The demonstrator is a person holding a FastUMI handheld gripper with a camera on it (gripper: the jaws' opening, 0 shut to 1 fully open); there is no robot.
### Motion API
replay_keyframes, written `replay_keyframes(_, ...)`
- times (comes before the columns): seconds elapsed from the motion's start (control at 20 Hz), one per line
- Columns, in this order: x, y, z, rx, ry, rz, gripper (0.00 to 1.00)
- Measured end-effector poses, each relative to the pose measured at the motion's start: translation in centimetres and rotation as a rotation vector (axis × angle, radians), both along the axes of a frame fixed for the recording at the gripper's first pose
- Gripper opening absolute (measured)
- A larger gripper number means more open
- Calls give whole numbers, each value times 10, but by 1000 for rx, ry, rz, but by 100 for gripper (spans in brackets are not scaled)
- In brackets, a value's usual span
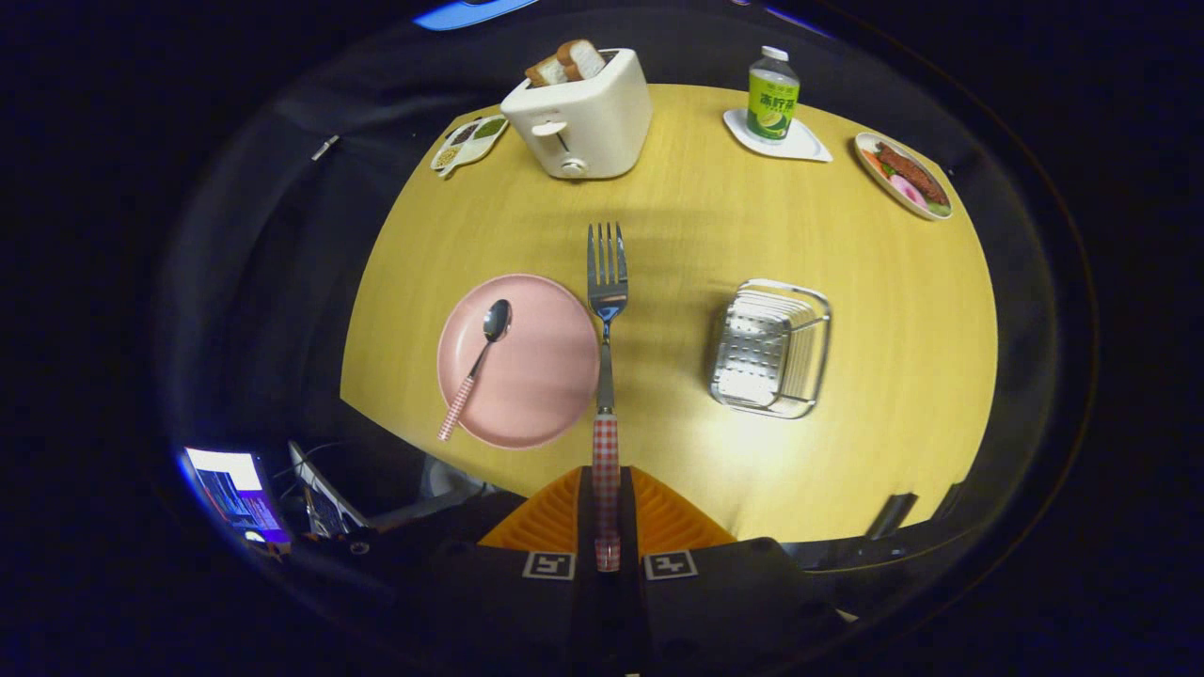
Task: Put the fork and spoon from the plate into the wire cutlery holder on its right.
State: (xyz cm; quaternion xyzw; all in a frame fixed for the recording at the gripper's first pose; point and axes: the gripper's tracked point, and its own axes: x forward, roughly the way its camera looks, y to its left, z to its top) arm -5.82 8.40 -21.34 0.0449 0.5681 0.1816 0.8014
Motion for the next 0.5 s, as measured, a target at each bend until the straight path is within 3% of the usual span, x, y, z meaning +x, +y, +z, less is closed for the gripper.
replay_keyframes(0.25,-25,-63,0,-131,193,77,12)
replay_keyframes(0.5,-15,-85,-16,-232,374,141,12)
